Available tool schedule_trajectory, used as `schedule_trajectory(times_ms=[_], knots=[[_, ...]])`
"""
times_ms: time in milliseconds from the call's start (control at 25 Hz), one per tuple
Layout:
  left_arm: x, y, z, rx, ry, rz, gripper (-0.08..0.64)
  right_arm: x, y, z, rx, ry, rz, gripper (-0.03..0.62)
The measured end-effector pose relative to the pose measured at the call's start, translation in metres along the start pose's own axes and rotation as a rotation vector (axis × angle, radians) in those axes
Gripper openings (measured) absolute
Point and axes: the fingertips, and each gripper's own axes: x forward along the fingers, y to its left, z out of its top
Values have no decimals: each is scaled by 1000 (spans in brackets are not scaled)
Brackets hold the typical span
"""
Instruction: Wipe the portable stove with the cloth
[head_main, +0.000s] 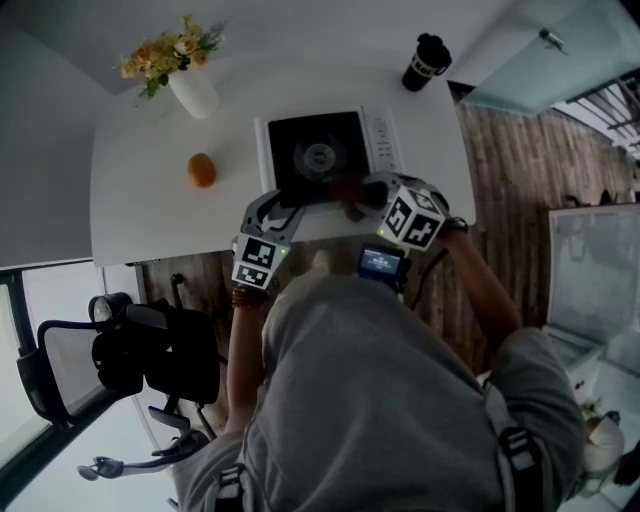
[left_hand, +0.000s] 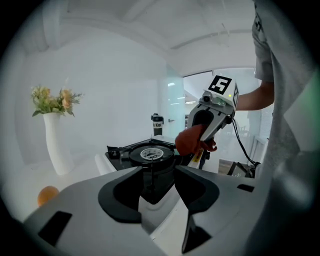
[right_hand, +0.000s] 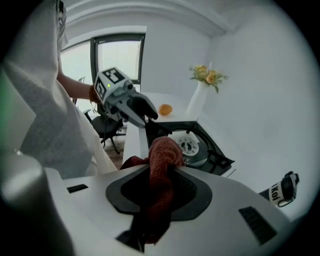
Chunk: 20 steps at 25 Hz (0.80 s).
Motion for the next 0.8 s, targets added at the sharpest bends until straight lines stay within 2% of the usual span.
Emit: schedule_trajectory(times_ms=[120,320,560,800], knots=[[1,2,-4,4,17,25,215,16,7,-9,-42,86,6,104],[1,3,-4,-29,5,2,215,31,15,-10,-88,172,27,100],[-1,2,-3,-46,-7,-45,215,36,15,-6,-143,208,23,97],[0,3,-6,-45,8,-45,214,45,21,3,-302,237,-27,94]])
